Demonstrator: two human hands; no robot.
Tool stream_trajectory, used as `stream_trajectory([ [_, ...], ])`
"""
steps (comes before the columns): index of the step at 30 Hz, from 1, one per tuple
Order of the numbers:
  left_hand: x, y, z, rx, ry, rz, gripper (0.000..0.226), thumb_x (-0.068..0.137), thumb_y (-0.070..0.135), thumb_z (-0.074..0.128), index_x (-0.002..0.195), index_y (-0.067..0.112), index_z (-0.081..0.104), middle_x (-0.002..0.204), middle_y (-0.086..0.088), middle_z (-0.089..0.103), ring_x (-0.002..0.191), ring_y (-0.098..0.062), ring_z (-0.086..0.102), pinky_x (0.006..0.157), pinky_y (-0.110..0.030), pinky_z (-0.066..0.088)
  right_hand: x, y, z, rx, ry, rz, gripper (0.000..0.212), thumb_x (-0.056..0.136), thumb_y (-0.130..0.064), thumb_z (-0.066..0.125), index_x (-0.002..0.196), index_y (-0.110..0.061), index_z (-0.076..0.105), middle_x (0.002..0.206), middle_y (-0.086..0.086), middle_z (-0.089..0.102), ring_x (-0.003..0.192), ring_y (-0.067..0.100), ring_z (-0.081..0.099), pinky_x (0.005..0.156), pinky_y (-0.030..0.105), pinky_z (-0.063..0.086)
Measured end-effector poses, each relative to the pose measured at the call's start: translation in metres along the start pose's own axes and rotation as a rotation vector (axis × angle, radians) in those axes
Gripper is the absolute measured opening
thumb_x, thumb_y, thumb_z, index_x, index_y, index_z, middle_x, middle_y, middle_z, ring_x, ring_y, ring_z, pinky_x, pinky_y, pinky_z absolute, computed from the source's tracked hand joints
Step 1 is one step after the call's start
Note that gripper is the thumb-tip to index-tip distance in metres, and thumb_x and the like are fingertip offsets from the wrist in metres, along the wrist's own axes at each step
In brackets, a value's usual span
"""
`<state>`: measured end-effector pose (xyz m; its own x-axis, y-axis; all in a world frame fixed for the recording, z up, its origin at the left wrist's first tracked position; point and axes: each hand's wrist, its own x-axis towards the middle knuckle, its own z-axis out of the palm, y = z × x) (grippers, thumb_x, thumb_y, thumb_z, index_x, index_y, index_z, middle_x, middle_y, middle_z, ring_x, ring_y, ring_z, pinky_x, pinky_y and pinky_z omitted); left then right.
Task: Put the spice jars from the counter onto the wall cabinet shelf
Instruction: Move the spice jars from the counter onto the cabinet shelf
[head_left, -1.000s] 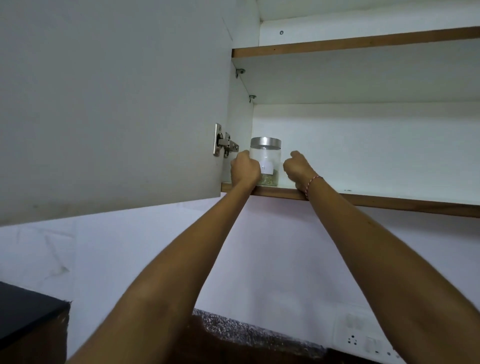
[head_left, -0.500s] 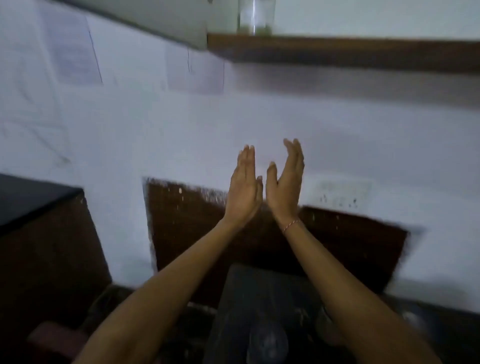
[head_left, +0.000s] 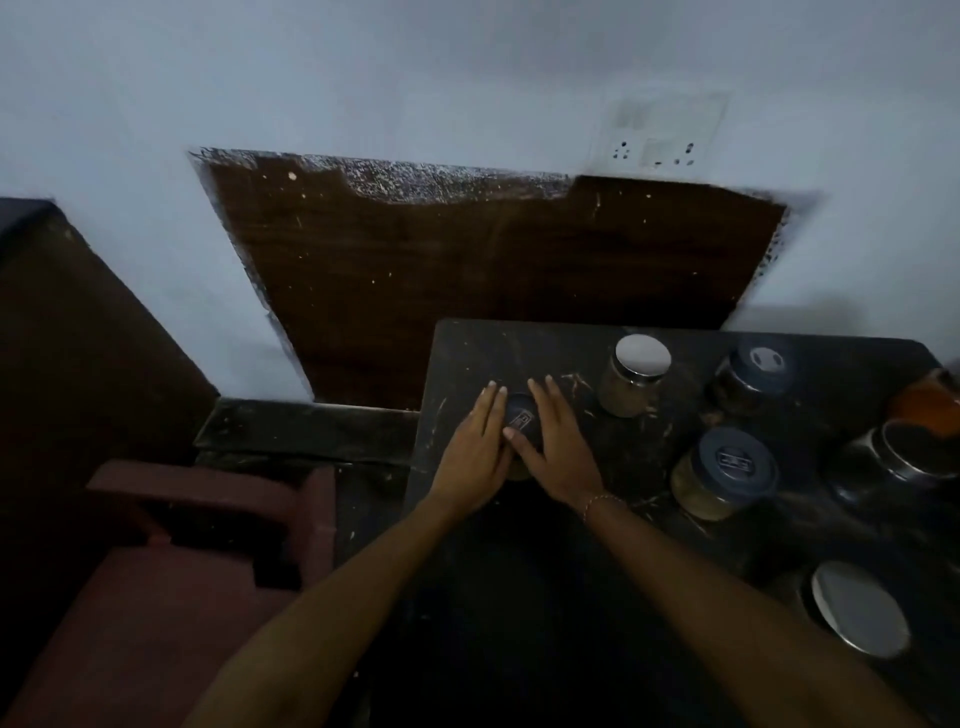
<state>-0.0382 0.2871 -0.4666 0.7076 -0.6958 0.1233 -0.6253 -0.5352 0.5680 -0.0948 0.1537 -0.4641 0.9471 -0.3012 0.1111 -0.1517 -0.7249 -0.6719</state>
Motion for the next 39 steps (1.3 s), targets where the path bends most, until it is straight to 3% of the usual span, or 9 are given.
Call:
stream_trajectory([
  [3, -0.006, -0.008, 0.015, -0.132, -0.09, -0.155, 0.09, 0.088, 0.04, 0.054, 0.148, 0.02, -0.01, 0.159, -0.003, -0.006, 0.139, -0.022, 0.029, 0.109, -0.039, 0.035, -0.011, 0.01, 0.006, 0.056, -0.123, 0.111, 0.083, 0.087, -0.053, 0.048, 0.148, -0.026, -0.001, 0.158, 0.003, -0.001, 0.144, 0.021, 0.009, 0.11, 0.03, 0.015],
  [9, 0.016, -0.006, 0.03, -0.405, -0.023, -0.372, 0.115, 0.067, 0.035, 0.078, 0.149, 0.018, -0.002, 0.15, -0.009, 0.027, 0.133, -0.024, 0.036, 0.103, -0.034, 0.035, 0.0, 0.003, 0.008, 0.317, -0.105, 0.343, 0.073, 0.09, -0.023, 0.054, 0.148, -0.013, 0.011, 0.152, 0.01, 0.026, 0.137, 0.023, 0.031, 0.107, 0.03, 0.029],
  [16, 0.045, -0.002, -0.003, -0.731, -0.104, -0.402, 0.082, 0.06, 0.028, 0.083, 0.127, 0.024, 0.035, 0.135, -0.006, 0.048, 0.119, -0.019, 0.051, 0.094, -0.03, 0.044, 0.01, -0.001, -0.039, 0.637, 0.024, 0.419, 0.038, 0.095, -0.019, 0.044, 0.133, -0.012, 0.045, 0.138, 0.012, 0.047, 0.122, 0.022, 0.048, 0.103, 0.037, 0.042],
  [20, 0.059, 0.022, -0.045, -1.22, -0.283, -0.372, 0.066, 0.068, 0.022, 0.075, 0.125, 0.022, 0.041, 0.137, -0.012, 0.045, 0.111, -0.019, 0.055, 0.084, -0.03, 0.05, 0.012, -0.009, -0.079, 0.849, -0.068, 0.36, 0.021, 0.095, -0.031, 0.041, 0.11, -0.025, 0.056, 0.128, 0.009, 0.054, 0.108, 0.017, 0.054, 0.092, 0.032, 0.045],
  [24, 0.075, 0.051, -0.071, -1.51, -0.279, -0.295, 0.07, 0.071, 0.027, 0.064, 0.135, 0.011, 0.04, 0.13, -0.016, 0.051, 0.117, -0.029, 0.054, 0.089, -0.039, 0.049, 0.025, -0.017, -0.102, 0.781, -0.233, 0.241, 0.039, 0.087, -0.029, 0.058, 0.124, -0.028, 0.045, 0.127, 0.004, 0.055, 0.109, 0.016, 0.057, 0.081, 0.026, 0.051],
  [27, 0.088, 0.078, -0.083, -1.478, -0.132, -0.313, 0.054, 0.09, 0.032, 0.05, 0.136, 0.007, 0.038, 0.128, -0.017, 0.053, 0.114, -0.03, 0.054, 0.09, -0.04, 0.049, 0.037, -0.036, -0.106, 0.594, 0.026, 0.199, 0.066, 0.074, -0.034, 0.073, 0.129, -0.029, 0.038, 0.12, -0.007, 0.053, 0.105, 0.007, 0.056, 0.073, 0.018, 0.048],
  [31, 0.091, 0.11, -0.084, -1.133, 0.146, -0.434, 0.056, 0.09, 0.045, 0.052, 0.131, 0.012, 0.033, 0.12, -0.009, 0.056, 0.098, -0.016, 0.059, 0.076, -0.03, 0.053, 0.046, -0.053, -0.106, 0.176, 0.449, 0.267, 0.103, 0.062, -0.053, 0.074, 0.143, -0.017, 0.021, 0.134, 0.01, 0.039, 0.12, 0.024, 0.042, 0.093, 0.04, 0.045],
  [35, 0.087, 0.129, -0.078, -1.164, 0.149, -0.274, 0.046, 0.09, 0.032, 0.056, 0.13, 0.014, 0.041, 0.114, -0.002, 0.06, 0.094, -0.008, 0.061, 0.061, -0.014, 0.053, 0.048, -0.068, -0.121, -0.016, 0.587, 0.193, 0.087, 0.071, -0.048, 0.068, 0.139, -0.012, 0.028, 0.126, 0.015, 0.04, 0.115, 0.03, 0.041, 0.09, 0.04, 0.044],
  [39, 0.091, 0.131, -0.097, -1.381, 0.179, -0.244, 0.045, 0.095, 0.031, 0.047, 0.133, 0.007, 0.039, 0.123, -0.014, 0.058, 0.11, -0.025, 0.06, 0.084, -0.035, 0.055, 0.047, -0.073, -0.144, 0.106, 0.524, -0.002, 0.072, 0.075, -0.04, 0.068, 0.136, -0.018, 0.038, 0.125, 0.007, 0.039, 0.115, 0.019, 0.038, 0.09, 0.029, 0.041],
])
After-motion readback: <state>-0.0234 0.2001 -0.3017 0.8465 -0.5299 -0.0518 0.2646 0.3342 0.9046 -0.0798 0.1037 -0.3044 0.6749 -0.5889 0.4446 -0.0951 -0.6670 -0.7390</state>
